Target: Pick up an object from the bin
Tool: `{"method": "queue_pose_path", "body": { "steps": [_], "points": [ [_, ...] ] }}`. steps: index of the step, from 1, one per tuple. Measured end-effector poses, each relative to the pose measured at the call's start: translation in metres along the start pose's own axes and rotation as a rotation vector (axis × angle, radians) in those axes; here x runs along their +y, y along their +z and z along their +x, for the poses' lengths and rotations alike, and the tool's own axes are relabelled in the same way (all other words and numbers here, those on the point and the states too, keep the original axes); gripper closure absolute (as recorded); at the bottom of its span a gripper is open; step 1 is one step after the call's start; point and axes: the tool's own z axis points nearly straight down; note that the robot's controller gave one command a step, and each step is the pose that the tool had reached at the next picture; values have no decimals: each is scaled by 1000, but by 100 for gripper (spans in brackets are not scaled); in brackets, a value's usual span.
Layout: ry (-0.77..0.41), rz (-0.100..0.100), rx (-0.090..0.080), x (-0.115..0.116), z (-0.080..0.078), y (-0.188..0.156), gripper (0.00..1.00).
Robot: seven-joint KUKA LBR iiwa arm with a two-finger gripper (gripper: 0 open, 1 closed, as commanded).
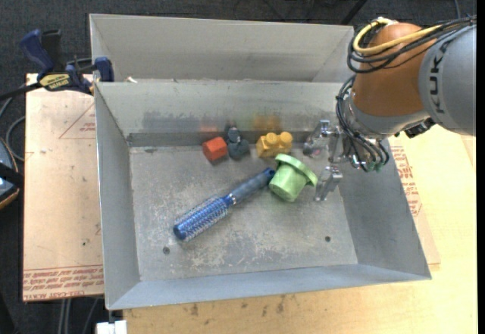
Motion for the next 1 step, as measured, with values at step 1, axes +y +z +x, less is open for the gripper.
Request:
{"method": "queue_pose_path", "body": {
  "steps": [1],
  "points": [
    [140,0,-9,15,-27,74,0]
  ]
}}
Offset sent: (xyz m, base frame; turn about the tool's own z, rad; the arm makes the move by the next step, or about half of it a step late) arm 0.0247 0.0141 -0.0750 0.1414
